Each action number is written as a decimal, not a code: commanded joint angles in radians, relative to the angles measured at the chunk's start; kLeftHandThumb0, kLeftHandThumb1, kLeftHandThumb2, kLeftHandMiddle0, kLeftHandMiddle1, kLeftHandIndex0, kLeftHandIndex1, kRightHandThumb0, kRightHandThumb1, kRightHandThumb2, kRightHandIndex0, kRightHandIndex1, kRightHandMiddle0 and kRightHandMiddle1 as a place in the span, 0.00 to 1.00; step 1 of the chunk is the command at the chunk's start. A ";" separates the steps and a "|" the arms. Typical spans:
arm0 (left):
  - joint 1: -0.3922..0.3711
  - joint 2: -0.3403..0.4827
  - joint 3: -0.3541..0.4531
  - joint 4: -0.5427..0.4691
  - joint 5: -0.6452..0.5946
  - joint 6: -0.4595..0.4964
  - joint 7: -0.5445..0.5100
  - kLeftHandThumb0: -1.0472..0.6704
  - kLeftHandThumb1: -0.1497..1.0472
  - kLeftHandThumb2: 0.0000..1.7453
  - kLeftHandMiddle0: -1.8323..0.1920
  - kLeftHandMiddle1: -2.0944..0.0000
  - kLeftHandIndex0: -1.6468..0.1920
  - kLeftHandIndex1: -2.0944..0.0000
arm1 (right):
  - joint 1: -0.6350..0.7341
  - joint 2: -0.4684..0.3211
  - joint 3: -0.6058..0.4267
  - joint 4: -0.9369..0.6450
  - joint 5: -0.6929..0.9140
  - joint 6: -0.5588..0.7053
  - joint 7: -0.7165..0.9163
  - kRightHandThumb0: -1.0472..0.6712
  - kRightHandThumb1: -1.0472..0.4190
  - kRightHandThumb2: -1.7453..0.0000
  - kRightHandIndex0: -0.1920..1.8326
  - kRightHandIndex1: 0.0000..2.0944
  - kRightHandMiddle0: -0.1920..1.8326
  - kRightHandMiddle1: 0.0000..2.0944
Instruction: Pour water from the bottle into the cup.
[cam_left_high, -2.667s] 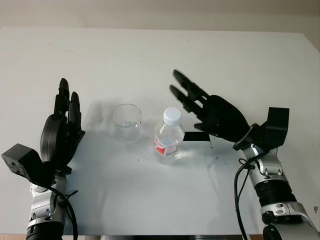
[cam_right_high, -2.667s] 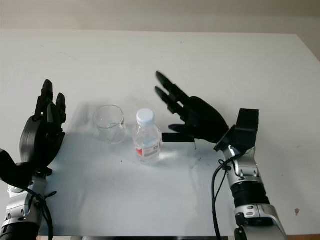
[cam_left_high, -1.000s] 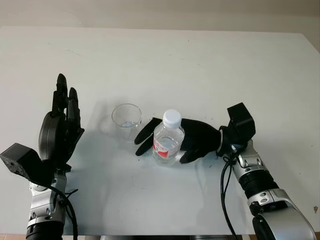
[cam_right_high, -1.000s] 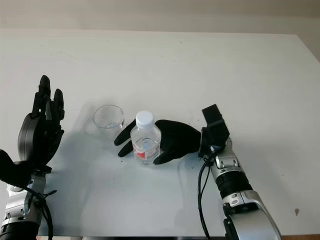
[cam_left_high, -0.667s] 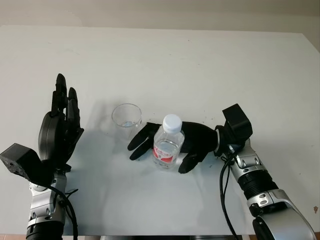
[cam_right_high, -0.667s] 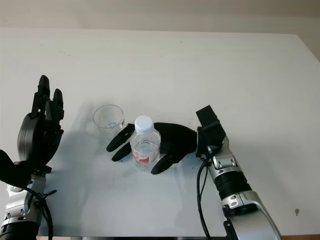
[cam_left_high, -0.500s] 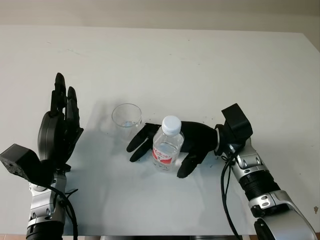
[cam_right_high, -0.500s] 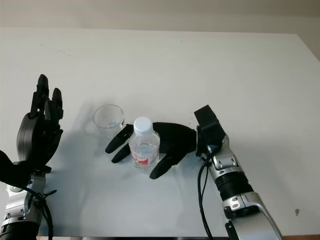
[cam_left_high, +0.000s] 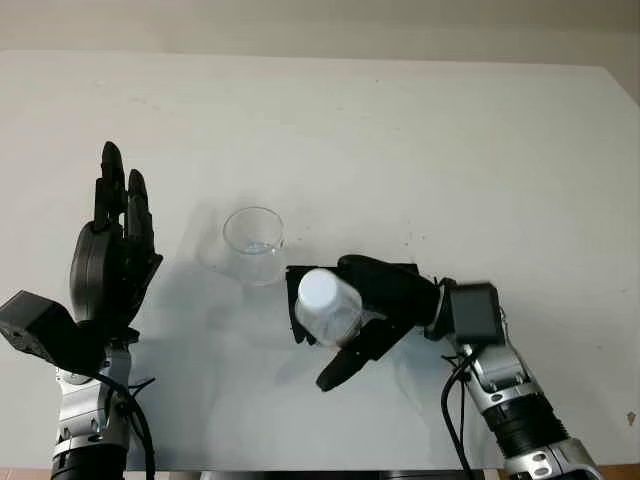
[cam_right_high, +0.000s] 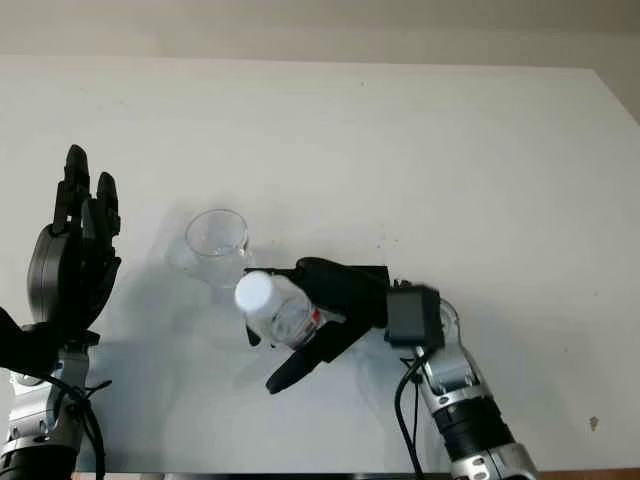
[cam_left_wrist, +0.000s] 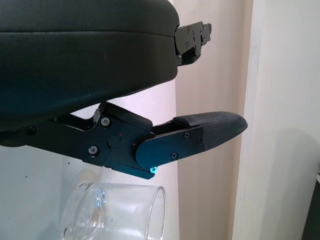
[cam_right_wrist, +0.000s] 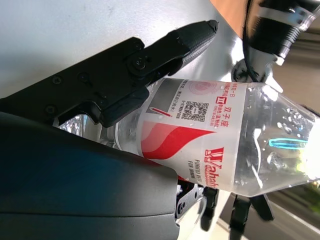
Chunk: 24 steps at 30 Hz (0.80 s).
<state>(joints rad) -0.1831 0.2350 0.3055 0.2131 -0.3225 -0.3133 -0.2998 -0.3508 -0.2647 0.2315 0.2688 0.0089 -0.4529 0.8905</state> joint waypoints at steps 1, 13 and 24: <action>0.013 0.011 0.010 -0.022 -0.011 0.006 -0.004 0.20 1.00 0.37 1.00 1.00 1.00 1.00 | 0.023 -0.018 0.018 -0.014 -0.024 -0.034 -0.019 0.30 0.00 0.87 0.96 1.00 0.87 1.00; 0.012 0.009 0.010 -0.019 -0.005 0.012 -0.004 0.20 1.00 0.37 1.00 1.00 1.00 1.00 | 0.035 0.066 -0.072 0.036 0.091 0.037 -0.228 0.33 0.00 0.72 1.00 1.00 0.90 1.00; 0.019 0.004 0.014 -0.021 -0.009 0.006 -0.009 0.21 1.00 0.38 1.00 1.00 1.00 1.00 | -0.372 0.003 -0.220 0.347 0.020 -0.001 -0.443 0.38 0.00 0.70 0.99 1.00 0.97 1.00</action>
<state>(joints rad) -0.1775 0.2407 0.3156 0.2058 -0.3295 -0.3026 -0.3095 -0.6686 -0.2454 0.0214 0.5877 0.0483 -0.4349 0.4706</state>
